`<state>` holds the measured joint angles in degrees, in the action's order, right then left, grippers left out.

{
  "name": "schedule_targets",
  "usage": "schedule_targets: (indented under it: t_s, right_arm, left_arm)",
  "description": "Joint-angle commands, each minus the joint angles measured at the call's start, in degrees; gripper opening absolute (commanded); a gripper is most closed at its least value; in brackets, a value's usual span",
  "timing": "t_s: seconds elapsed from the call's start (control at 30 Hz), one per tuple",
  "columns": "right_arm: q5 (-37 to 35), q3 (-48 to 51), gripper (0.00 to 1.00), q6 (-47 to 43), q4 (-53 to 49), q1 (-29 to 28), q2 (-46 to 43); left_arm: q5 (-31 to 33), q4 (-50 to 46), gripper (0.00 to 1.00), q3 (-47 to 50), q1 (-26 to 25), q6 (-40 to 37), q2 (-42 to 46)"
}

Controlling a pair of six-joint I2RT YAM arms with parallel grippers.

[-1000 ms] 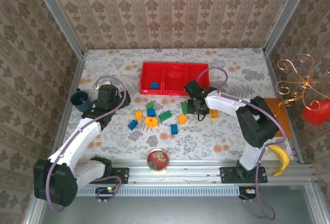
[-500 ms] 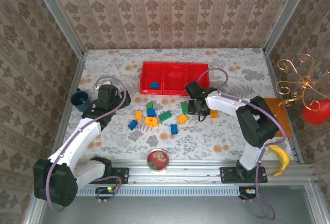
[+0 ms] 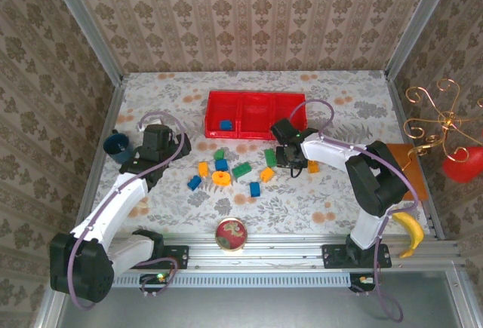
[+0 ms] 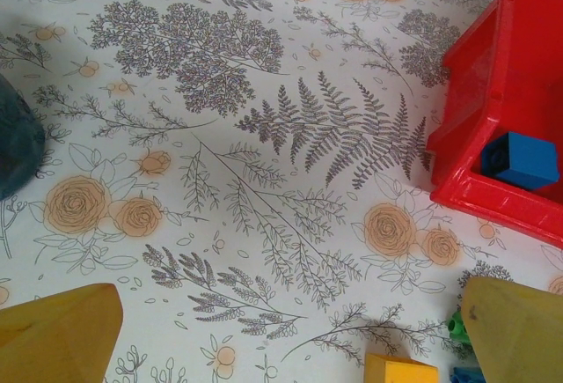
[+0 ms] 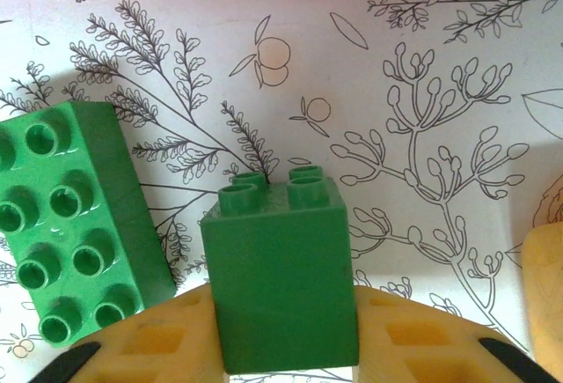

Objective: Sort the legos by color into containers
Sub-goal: Pick up the lego from the center of the table.

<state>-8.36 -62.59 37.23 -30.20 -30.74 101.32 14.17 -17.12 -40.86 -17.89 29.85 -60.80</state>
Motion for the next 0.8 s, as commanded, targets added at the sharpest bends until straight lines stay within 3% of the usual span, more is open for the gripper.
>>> schedule_targets:
  t_s: [0.0,0.43,0.77]
  right_arm:
    - [-0.21,-0.77,0.3,-0.27,-0.83,0.16,-0.4]
    - [-3.8,-2.11,0.22,-1.58,-2.48,-2.24,-6.7]
    - [-5.75,-15.94,0.22,-6.53,-3.09,-5.09,-1.6]
  left_arm:
    - [-0.36,-0.29,1.0,0.52,0.51,0.66,-0.12]
    - [-0.46,0.12,1.0,0.78,0.75,0.7,-0.03]
    - [-1.25,0.62,1.0,1.18,0.97,0.73,-0.19]
